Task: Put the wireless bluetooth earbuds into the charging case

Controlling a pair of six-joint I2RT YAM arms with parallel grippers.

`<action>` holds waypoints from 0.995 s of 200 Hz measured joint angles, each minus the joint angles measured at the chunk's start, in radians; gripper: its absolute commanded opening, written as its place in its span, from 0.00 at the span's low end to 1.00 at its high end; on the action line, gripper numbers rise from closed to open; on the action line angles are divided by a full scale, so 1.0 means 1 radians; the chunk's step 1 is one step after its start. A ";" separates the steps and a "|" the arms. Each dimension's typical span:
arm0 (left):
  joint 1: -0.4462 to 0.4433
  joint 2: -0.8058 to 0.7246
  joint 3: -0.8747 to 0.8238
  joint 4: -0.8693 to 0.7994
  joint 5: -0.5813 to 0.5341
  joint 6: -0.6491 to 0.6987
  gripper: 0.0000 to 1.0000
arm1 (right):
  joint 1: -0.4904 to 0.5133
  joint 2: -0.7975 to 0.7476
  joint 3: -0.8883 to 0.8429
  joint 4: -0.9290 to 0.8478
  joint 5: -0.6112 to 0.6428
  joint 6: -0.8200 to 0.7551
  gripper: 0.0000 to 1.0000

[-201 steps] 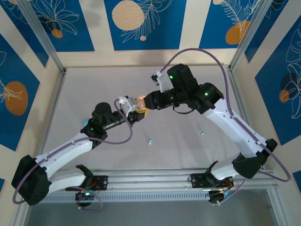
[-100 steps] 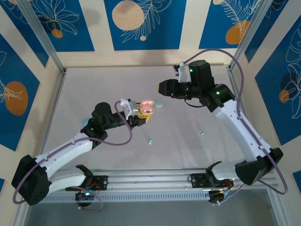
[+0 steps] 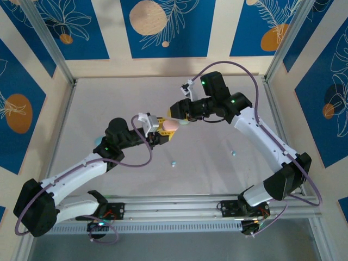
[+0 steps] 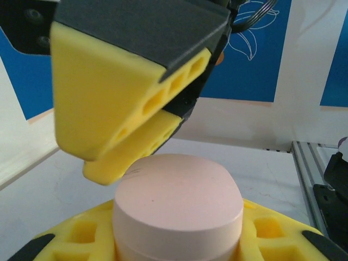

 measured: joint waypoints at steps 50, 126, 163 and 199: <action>-0.003 0.009 0.001 0.021 -0.016 -0.016 0.32 | -0.016 -0.006 -0.032 0.010 -0.056 -0.009 0.49; -0.005 0.054 0.011 0.090 -0.038 -0.056 0.32 | -0.083 -0.052 -0.219 0.226 -0.323 0.127 0.54; -0.005 0.063 0.011 0.106 -0.045 -0.063 0.33 | -0.082 -0.053 -0.270 0.336 -0.407 0.210 0.44; -0.004 0.064 0.013 0.130 -0.051 -0.058 0.34 | -0.093 -0.054 -0.290 0.405 -0.438 0.265 0.25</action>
